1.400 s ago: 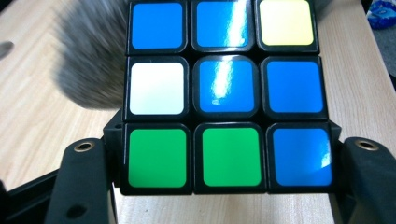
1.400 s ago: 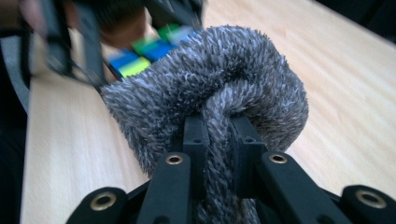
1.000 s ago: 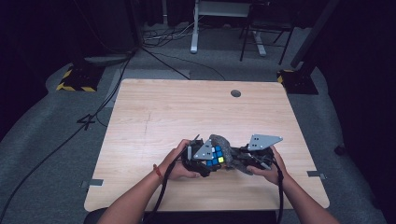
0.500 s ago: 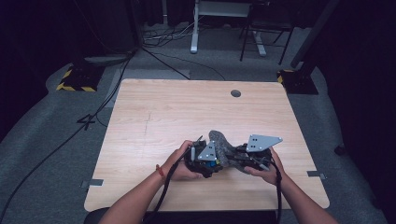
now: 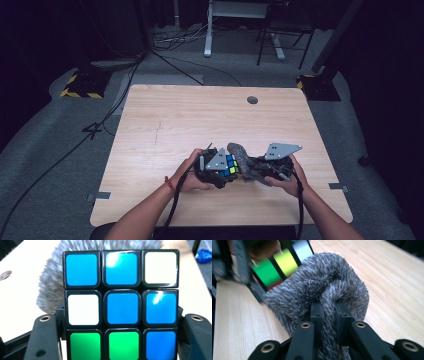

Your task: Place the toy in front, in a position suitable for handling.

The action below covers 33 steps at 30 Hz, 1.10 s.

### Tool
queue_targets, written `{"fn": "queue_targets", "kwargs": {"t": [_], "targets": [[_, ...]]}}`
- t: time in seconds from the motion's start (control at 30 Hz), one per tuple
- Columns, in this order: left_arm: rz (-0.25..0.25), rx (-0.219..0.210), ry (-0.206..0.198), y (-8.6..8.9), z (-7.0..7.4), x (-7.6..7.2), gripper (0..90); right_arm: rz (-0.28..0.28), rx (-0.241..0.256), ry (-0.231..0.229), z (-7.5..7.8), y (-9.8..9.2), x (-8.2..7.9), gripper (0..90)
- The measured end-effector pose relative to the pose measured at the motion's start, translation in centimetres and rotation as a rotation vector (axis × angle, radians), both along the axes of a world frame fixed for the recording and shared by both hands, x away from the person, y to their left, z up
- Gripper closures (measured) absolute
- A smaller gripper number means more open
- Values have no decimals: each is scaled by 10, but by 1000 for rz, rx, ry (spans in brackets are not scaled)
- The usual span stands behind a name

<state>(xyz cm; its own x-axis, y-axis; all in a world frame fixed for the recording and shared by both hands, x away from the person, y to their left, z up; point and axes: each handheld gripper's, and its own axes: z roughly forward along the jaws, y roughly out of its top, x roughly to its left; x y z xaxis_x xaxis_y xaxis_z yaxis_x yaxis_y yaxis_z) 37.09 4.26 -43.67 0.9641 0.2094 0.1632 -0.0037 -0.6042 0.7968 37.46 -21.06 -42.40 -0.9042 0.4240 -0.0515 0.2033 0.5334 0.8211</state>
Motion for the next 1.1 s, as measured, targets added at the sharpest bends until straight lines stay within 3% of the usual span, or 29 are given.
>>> {"fn": "queue_targets", "kwargs": {"t": [0.07, 0.27, 0.33, 0.4, 0.6, 0.77, 1.1], "targets": [[-1, -33, 8, 2, 2, 0, 336, -20, -9, 8, -4, -3, 3, 794], [-6, -17, 6, 1, 0, 1, 335, 9, 46, -6, 0, -1, -1, 796], [-2, -21, 7, 0, -1, 0, 335, 16, 85, 9, 1, -2, -1, 796], [5, -25, -15, -1, -2, -1, 334, 16, 91, 0, 4, -1, -2, 796], [7, -37, -11, -2, -3, -1, 334, 24, 118, -24, 11, 0, -7, 798], [1, 5, -6, -8, -7, -1, 333, 41, 96, -56, 15, 8, -13, 797], [5, 71, -14, -16, -14, -2, 331, 69, 82, -69, 18, 22, -15, 798]]}}
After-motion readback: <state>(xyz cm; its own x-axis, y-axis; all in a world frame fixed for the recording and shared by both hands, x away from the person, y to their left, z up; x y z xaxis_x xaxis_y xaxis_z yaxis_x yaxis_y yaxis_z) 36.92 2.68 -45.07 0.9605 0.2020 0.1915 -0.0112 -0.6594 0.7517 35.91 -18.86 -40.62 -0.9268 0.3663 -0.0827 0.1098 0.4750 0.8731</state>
